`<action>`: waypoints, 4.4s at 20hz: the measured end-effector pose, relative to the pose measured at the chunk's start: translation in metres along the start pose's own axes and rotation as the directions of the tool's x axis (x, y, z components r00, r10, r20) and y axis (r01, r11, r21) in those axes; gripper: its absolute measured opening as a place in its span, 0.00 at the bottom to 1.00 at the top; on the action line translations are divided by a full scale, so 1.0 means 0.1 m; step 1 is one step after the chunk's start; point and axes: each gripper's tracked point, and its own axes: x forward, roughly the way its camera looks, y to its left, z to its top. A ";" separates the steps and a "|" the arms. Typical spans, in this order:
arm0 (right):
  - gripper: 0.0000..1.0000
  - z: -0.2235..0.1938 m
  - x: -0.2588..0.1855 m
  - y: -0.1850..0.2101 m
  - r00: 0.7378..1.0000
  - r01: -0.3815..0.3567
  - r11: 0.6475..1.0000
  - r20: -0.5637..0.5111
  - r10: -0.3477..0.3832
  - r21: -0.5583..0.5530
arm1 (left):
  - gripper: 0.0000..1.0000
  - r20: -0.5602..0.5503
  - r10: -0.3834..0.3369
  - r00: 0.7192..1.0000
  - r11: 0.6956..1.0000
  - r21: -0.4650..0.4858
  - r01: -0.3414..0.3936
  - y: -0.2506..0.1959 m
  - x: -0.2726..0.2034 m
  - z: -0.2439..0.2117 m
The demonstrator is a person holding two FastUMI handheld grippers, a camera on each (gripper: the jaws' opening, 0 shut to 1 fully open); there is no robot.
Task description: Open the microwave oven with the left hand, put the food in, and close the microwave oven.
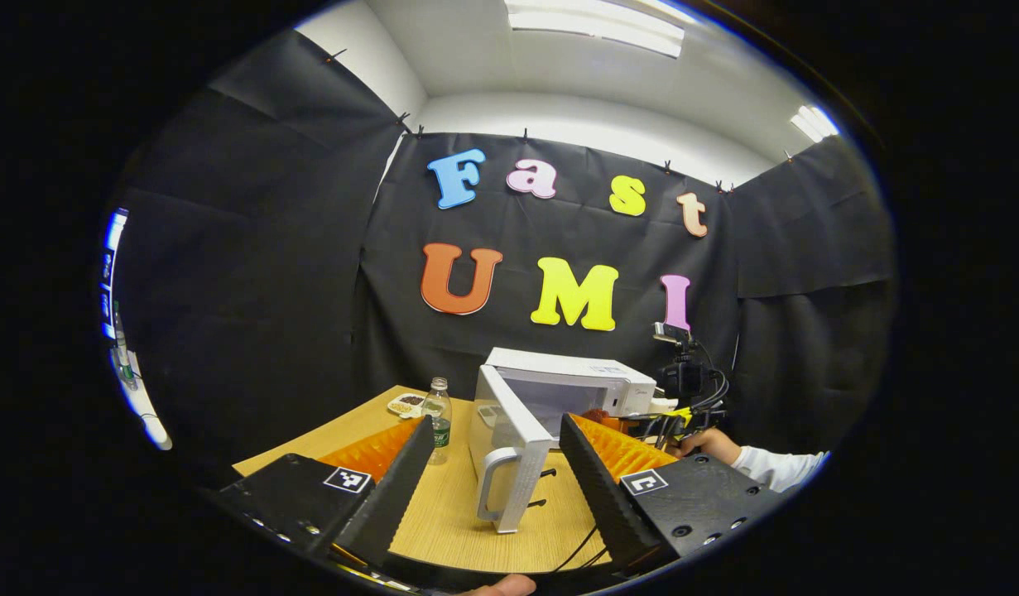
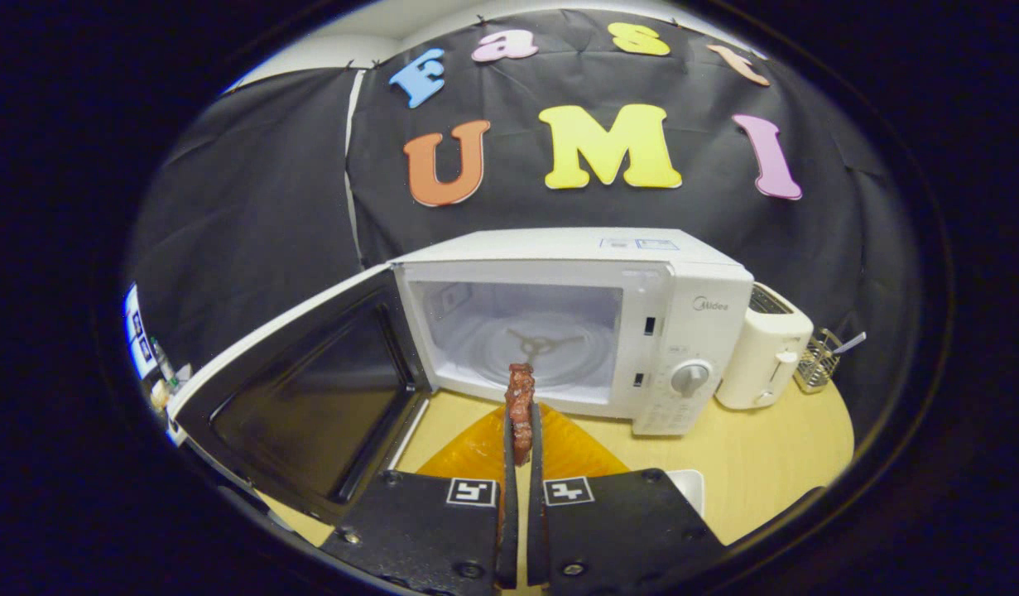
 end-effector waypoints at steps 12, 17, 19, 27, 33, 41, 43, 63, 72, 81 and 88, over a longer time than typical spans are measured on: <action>0.07 0.37 1.40 0.11 0.978 -0.077 0.856 0.207 -0.036 0.512 | 0.93 -0.018 -0.127 0.992 0.992 0.023 0.127 -0.16 0.26 -0.09; 0.08 0.32 1.82 -0.14 0.970 -0.012 0.778 0.195 -0.143 0.628 | 0.93 -0.016 -0.113 0.994 0.993 0.025 0.113 -0.05 0.34 -0.10; 0.08 0.29 1.94 -0.23 0.968 0.014 0.760 0.182 -0.174 0.650 | 0.93 -0.014 -0.104 0.994 0.993 0.051 0.105 -0.01 0.36 -0.12; 1.00 0.28 2.05 -0.25 0.950 0.130 0.839 0.175 -0.257 0.529 | 0.93 -0.058 -0.100 0.993 0.993 0.051 0.103 -0.01 0.39 -0.29; 1.00 0.29 1.57 -0.13 0.952 0.113 0.879 0.202 -0.228 0.462 | 0.93 -0.072 -0.043 0.996 0.996 0.074 0.048 0.19 0.43 -0.40; 0.99 0.58 0.16 -0.08 0.934 0.117 0.929 0.278 -0.223 0.351 | 0.93 -0.154 -0.033 0.988 0.998 0.044 0.040 0.28 0.44 -0.67; 1.00 0.72 -0.23 -0.18 0.897 0.197 0.943 0.338 -0.284 0.270 | 0.94 -0.157 -0.023 0.987 0.999 0.034 0.028 0.29 0.41 -0.71; 1.00 0.67 -1.72 -0.78 0.839 0.382 0.918 0.379 -0.391 0.101 | 0.55 -0.133 0.026 0.991 1.000 0.012 -0.025 0.51 0.74 -0.92; 1.00 1.02 -3.74 -0.76 0.743 0.395 0.917 0.566 -0.358 0.061 | 0.00 -0.160 0.055 0.986 0.998 0.025 -0.051 0.49 0.87 -1.09; 1.00 0.97 -4.37 -0.66 0.722 0.383 0.924 0.618 -0.311 0.017 | 0.00 -0.187 -0.012 0.982 0.999 0.039 0.020 0.27 1.17 -1.33; 1.00 0.87 -4.35 -0.88 0.741 0.367 0.930 0.594 -0.312 0.031 | 0.12 -0.198 -0.094 0.976 0.992 0.068 0.109 -0.23 1.35 -1.45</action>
